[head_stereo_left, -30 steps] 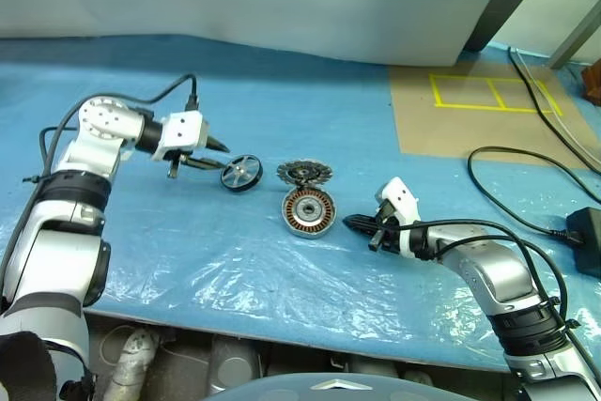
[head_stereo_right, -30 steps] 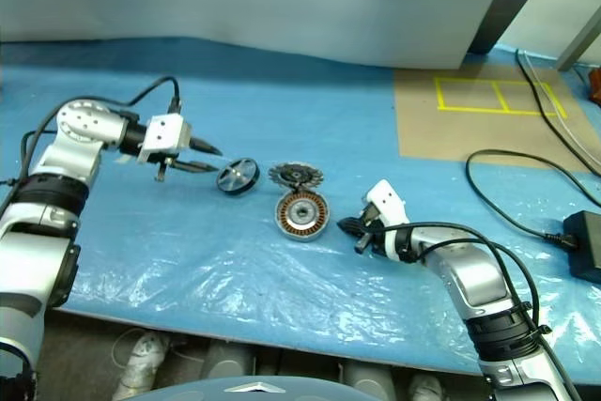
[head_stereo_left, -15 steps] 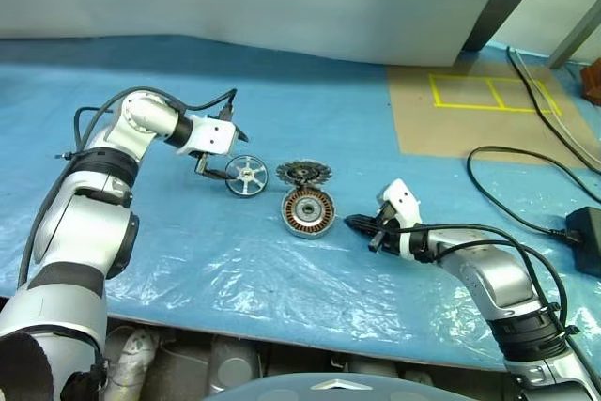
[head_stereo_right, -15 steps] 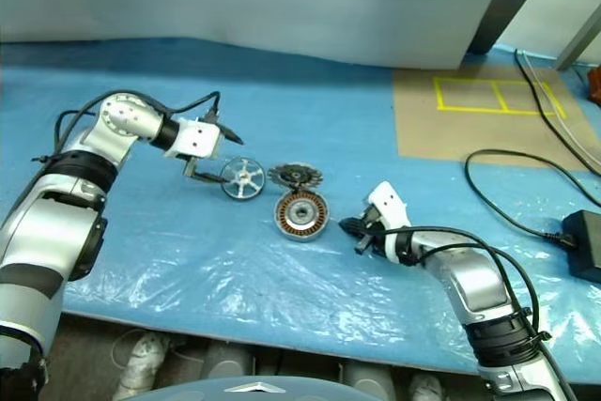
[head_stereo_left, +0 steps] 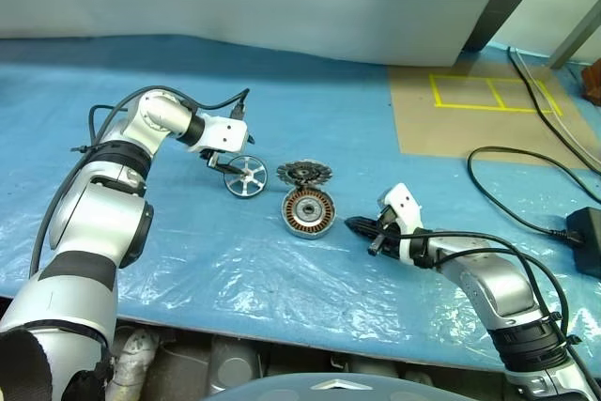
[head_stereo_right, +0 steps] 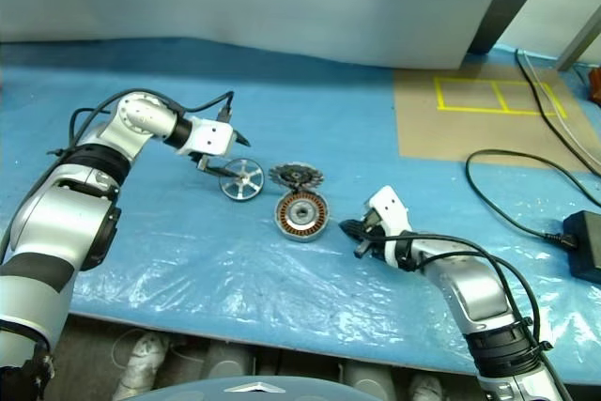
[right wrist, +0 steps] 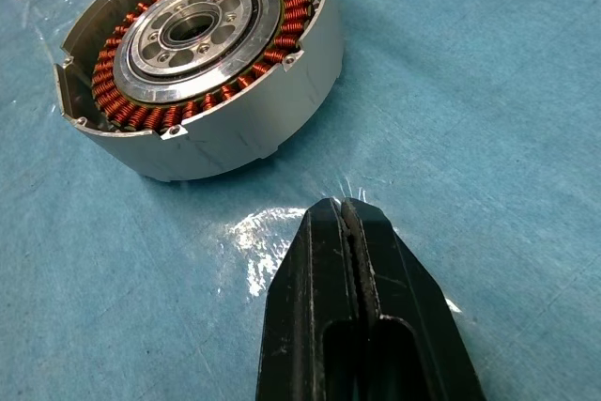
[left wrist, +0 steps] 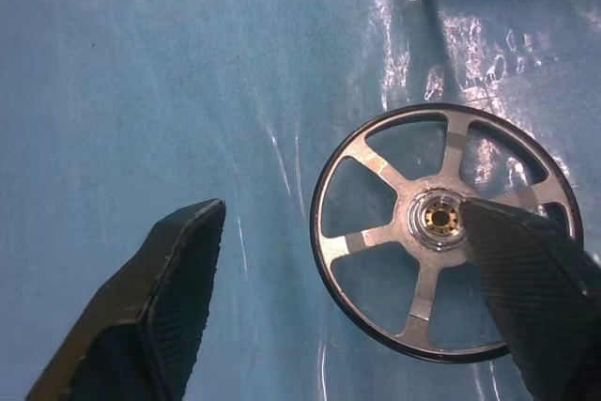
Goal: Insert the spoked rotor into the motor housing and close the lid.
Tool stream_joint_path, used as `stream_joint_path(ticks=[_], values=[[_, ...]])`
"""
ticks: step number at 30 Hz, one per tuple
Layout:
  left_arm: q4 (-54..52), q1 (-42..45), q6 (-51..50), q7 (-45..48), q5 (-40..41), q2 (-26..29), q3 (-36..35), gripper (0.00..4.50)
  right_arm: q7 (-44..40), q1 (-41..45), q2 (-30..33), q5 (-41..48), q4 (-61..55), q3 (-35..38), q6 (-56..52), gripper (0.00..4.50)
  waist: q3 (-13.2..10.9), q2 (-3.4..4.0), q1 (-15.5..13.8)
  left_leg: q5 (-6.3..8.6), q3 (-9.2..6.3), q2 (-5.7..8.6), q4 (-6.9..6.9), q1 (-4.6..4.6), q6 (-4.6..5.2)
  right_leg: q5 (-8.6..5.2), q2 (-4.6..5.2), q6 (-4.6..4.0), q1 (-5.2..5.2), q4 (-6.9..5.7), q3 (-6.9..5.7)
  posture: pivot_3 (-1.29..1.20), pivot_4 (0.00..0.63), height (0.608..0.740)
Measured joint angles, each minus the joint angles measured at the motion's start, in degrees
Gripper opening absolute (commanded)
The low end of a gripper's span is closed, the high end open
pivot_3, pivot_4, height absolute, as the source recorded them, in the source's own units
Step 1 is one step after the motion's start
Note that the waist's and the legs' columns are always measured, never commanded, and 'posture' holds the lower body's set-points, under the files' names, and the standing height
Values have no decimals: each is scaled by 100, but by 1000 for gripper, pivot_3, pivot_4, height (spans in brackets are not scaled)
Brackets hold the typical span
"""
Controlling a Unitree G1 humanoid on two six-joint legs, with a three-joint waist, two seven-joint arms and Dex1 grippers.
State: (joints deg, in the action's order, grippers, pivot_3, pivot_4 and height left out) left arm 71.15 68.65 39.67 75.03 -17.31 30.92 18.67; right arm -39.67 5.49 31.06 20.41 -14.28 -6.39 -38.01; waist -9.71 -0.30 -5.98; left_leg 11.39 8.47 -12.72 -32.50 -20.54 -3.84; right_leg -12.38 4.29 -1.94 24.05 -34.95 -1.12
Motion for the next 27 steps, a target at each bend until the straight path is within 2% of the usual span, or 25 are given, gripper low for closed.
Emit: stream_joint_path(ticks=[2,27], values=[[5,22,11,87,-8,0,2,2237,5,-4,0,-4,0,-2,6,0,0,0,-2,0,0,0,-1,1,0,0,1,0,-1,0,0,0,150,740],[92,4,318,-34,-511,-141,276,2237,175,-87,-31,-105,-2,-114,202,0,1,-3,-4,0,0,0,2,27,0,-4,1,-7,-23,1,1,0,150,740]])
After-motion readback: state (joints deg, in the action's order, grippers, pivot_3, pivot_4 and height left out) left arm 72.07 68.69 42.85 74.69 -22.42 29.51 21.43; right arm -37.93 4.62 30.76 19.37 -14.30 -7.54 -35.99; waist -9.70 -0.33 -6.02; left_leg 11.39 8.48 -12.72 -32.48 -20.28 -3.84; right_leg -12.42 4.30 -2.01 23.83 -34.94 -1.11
